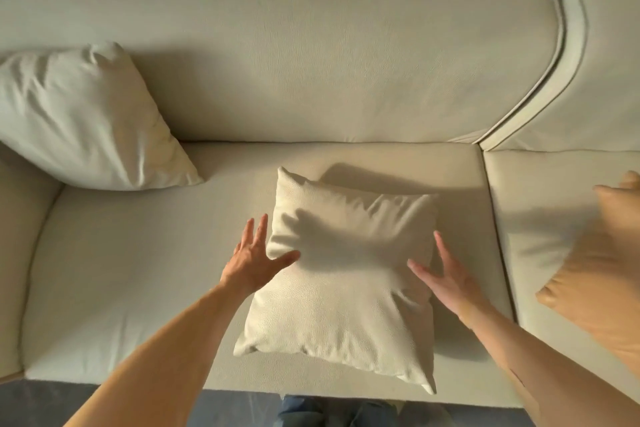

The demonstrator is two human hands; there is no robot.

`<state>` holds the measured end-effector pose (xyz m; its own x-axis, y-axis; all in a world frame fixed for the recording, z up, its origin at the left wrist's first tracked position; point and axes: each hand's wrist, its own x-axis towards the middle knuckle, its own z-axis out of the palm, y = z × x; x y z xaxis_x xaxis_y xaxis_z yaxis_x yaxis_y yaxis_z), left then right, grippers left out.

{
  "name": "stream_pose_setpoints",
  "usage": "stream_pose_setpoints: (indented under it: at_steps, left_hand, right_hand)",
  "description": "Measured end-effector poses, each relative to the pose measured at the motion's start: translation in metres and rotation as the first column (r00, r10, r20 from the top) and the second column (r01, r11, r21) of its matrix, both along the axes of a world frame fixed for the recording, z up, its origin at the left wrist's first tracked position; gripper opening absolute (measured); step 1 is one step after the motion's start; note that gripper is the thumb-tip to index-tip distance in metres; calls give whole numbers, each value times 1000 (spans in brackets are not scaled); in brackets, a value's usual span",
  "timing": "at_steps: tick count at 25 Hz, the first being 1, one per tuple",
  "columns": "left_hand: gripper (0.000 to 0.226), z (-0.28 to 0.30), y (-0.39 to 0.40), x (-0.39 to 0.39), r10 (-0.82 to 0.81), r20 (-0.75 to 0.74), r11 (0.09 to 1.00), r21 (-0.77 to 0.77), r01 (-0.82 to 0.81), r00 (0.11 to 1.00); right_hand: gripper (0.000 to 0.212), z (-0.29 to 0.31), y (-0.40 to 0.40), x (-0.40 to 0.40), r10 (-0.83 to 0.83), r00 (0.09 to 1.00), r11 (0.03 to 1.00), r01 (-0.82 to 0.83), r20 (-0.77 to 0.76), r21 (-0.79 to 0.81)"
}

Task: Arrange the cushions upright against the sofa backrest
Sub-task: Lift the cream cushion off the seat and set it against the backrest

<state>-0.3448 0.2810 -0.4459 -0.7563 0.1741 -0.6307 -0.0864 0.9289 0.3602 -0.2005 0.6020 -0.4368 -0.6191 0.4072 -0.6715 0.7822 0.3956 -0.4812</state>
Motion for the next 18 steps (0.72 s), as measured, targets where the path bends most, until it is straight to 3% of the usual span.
stream_pose_setpoints:
  at_steps: [4,9,13,18]
  left_hand:
    - [113,-40,12,-17,44,65,993,107,-51,997]
    - [123,-57,19,-37,156,225,960,195,-201,962]
    - [125,-53,28,-45,273,279,919,206,-336,921]
    - [125,-20,29,-44,382,275,844,285,-454,882]
  right_hand:
    - [119,-49,4,-22,-359,932,901,359,46,-244]
    - [114,-62,9,-36,-431,893,830,449,129,-330]
    - [127,-56,14,-42,-434,880,818,475,196,-325]
    - [119,-20,12,-57,-439,898,835,418,25,-358]
